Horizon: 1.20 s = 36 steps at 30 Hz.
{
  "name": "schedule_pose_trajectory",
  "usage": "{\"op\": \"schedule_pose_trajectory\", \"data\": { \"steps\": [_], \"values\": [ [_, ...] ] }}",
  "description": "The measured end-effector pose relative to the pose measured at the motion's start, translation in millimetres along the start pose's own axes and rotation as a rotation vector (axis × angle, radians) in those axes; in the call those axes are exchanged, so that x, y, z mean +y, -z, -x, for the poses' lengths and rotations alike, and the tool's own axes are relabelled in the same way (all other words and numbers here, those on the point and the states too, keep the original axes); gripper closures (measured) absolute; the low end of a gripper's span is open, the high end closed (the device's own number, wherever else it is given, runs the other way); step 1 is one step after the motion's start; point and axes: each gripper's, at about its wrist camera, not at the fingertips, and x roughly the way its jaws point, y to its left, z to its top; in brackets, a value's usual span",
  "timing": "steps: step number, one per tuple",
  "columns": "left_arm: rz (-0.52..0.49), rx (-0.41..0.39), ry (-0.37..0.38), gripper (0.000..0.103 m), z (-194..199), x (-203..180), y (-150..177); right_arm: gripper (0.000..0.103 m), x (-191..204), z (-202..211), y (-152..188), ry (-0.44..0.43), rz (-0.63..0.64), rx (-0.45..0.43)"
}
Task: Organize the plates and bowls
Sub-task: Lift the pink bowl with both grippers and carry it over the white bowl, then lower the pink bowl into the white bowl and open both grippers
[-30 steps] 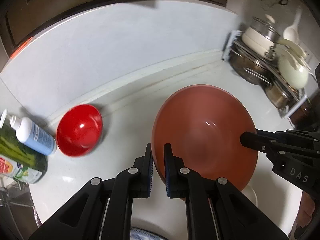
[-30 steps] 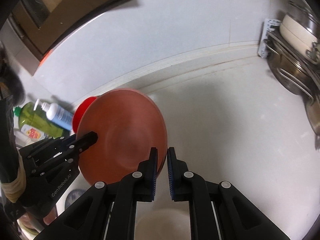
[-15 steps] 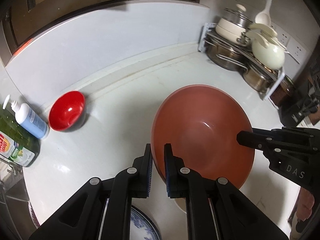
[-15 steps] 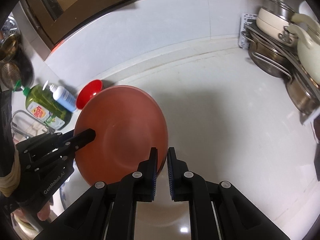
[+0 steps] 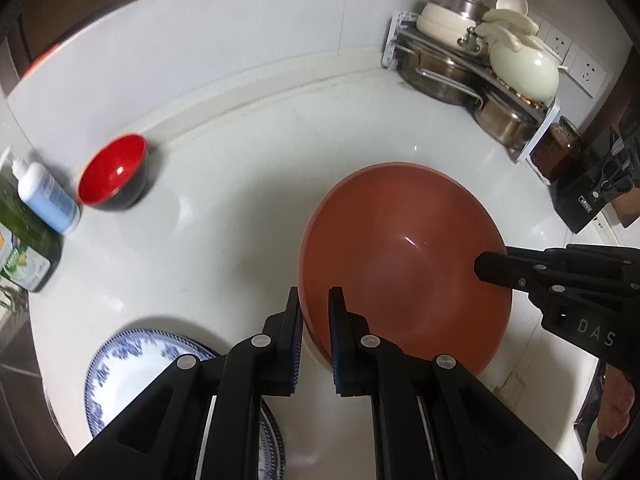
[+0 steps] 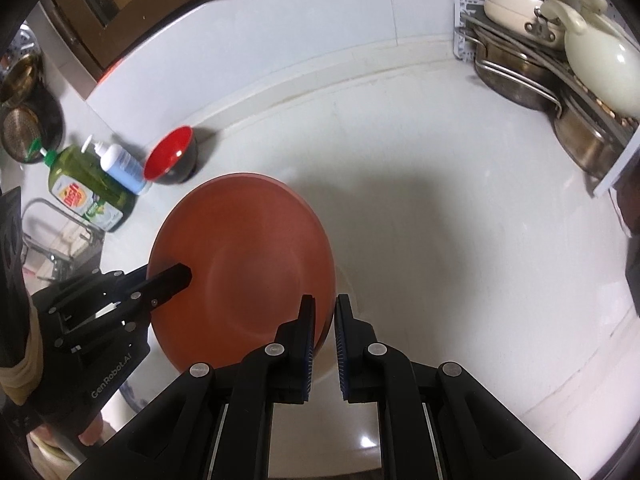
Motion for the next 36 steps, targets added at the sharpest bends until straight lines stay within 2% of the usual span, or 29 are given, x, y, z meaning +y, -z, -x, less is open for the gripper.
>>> {"op": "schedule_pose_trajectory", "data": {
  "steps": [8,19,32,36],
  "values": [
    [0.022,0.052,-0.015,0.091,-18.1,-4.9,14.0,0.092,-8.1,-13.6,11.1,0.006,0.006,0.039],
    [0.023,0.103,-0.036,0.09,-36.3,-1.4,17.6,0.092,-18.5,-39.0,13.8,-0.017,-0.001,0.097],
    [0.027,0.118,-0.044,0.087,-46.8,0.7,18.6,0.092,-21.0,-54.3,14.8,-0.018,0.017,0.123],
    [0.028,0.119,-0.041,0.081,-47.8,1.4,19.1,0.091,-20.7,-56.0,15.0,-0.007,0.017,0.117]
  ]
}}
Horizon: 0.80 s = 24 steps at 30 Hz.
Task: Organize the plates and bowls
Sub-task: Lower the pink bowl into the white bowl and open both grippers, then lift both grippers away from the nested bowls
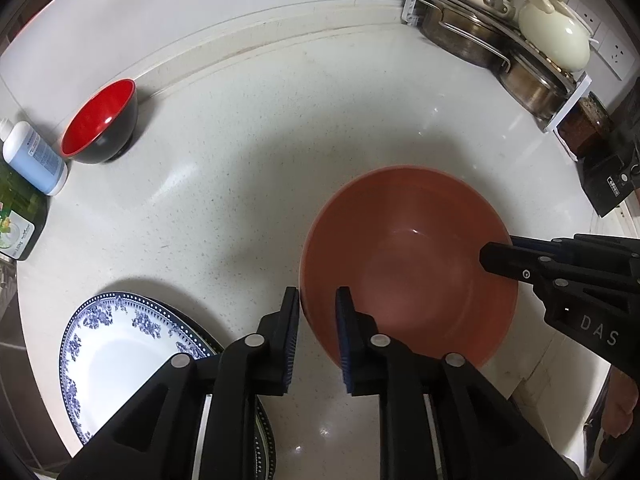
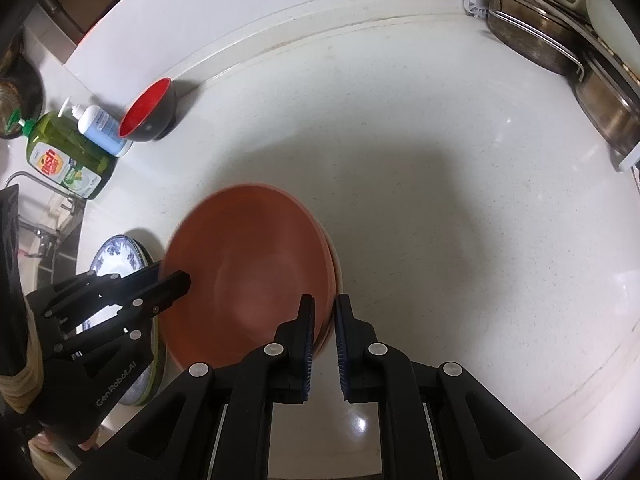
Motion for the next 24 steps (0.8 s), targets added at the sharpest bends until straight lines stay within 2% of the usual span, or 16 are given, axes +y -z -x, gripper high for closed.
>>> {"op": "schedule_pose_trajectory", "data": {
  "steps": [4,6,10,14,17,19,24],
  "values": [
    [0.011,-0.027,-0.023,0.064,4.9,3.7,-1.2,0.091,1.8,-0.2,-0.2,0.009,0.016,-0.007],
    [0.012,-0.038,-0.028,0.061,7.8,6.3,-2.5,0.09,2.4,-0.6,-0.3,0.012,0.02,-0.006],
    [0.021,-0.054,-0.033,0.054,13.5,11.2,-3.7,0.074,2.7,0.0,-0.9,0.02,0.018,-0.012],
    [0.025,-0.078,-0.041,0.051,21.7,16.2,-4.3,0.073,7.5,6.9,-1.9,0.028,0.022,-0.038],
    [0.035,-0.102,-0.044,0.044,30.2,23.9,-4.7,0.073,15.1,14.2,-3.4,0.022,0.035,-0.061],
    [0.044,-0.122,-0.055,0.041,36.9,29.9,-5.3,0.068,21.0,19.0,-5.1,0.026,0.046,-0.08],
    [0.07,-0.168,-0.079,0.033,54.1,47.3,-6.2,0.068,36.7,29.0,-9.7,0.035,0.075,-0.114]
  ]
}}
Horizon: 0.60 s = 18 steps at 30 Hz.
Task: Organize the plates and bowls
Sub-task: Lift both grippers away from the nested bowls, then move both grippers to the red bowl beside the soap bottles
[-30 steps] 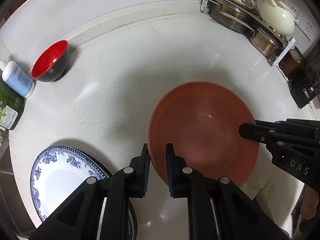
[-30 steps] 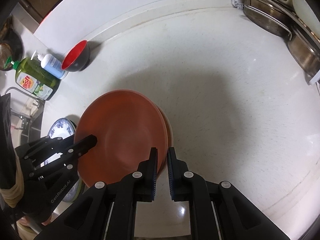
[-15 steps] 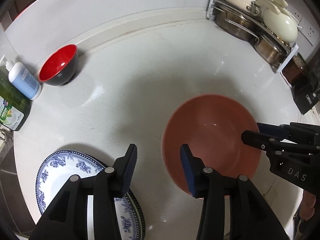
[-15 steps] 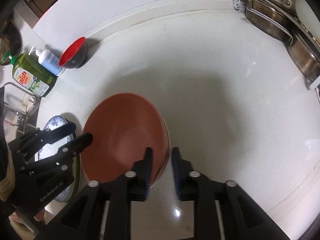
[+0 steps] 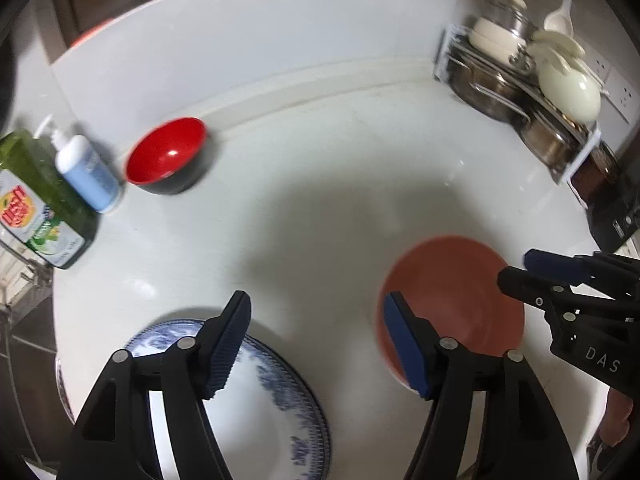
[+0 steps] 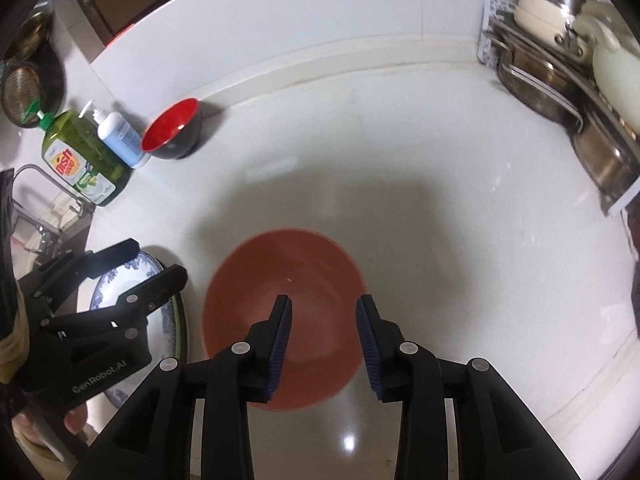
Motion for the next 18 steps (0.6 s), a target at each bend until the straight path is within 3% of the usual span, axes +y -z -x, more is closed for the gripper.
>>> {"op": "schedule_pose_trajectory", "data": {
  "steps": [2,4,18],
  "values": [
    [0.013,-0.015,-0.01,0.029,4.3,8.1,-0.9,0.066,4.7,4.0,-3.2,0.023,0.005,-0.021],
    [0.026,-0.031,-0.027,0.026,9.0,18.7,-2.0,0.056,9.9,8.1,-6.7,0.043,0.019,-0.044],
    [0.097,-0.105,-0.146,0.014,32.9,97.8,-19.1,0.056,73.8,1.1,-47.4,-0.046,0.096,-0.102]
  ]
}}
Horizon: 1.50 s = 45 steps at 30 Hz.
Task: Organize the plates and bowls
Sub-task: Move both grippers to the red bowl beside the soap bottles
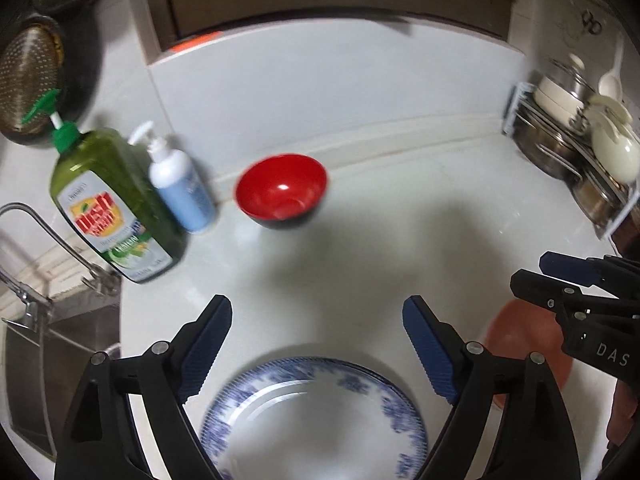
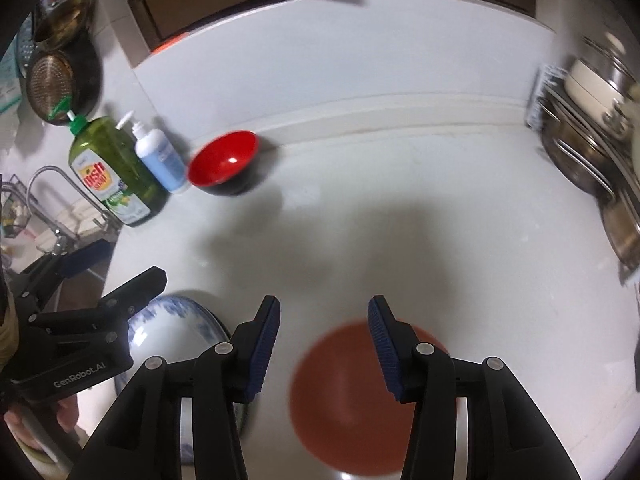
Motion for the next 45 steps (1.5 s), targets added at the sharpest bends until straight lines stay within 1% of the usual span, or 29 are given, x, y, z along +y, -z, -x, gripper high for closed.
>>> {"op": "schedule_pose_trajectory", "data": {
  "steps": [6,12,18,22,26,29,37,41,45],
  "values": [
    [0.022,-0.014,-0.04,0.012,-5.7,31.8,-20.0,0.056,26.7,-12.6,-31.9,-0.031,0.032,-0.001],
    [0.046,-0.007,-0.085,0.012,-20.8,57.3,-39.9,0.056,53.0,-27.0,-64.9,-0.04,0.085,-0.005],
    [0.044,0.006,-0.125,0.012,-43.7,76.6,-57.8,0.056,68.0,-51.1,-96.8,-0.037,0.108,0.016],
    [0.046,0.028,-0.125,0.012,-64.8,86.3,-68.7,0.056,73.8,-69.1,-114.7,-0.036,0.126,0.036],
    [0.036,0.05,-0.124,0.012,-88.3,91.0,-78.8,0.056,77.1,-91.5,-130.2,-0.051,0.123,0.063],
    [0.03,0.066,-0.127,0.012,-104.3,91.9,-83.2,0.056,75.6,-111.3,-142.4,-0.07,0.097,0.087],
    [0.036,0.113,-0.126,0.013,-146.3,94.9,-91.1,0.056,77.1,-153.9,-160.5,-0.075,0.075,0.132],
    [0.035,0.144,-0.127,0.015,-163.7,96.4,-95.4,0.056,77.6,-173.0,-164.8,-0.084,0.054,0.16],
    [0.026,0.161,-0.134,0.021,-179.4,96.4,-99.5,0.057,75.6,-187.4,-168.4,-0.091,0.037,0.18]
  ]
}}
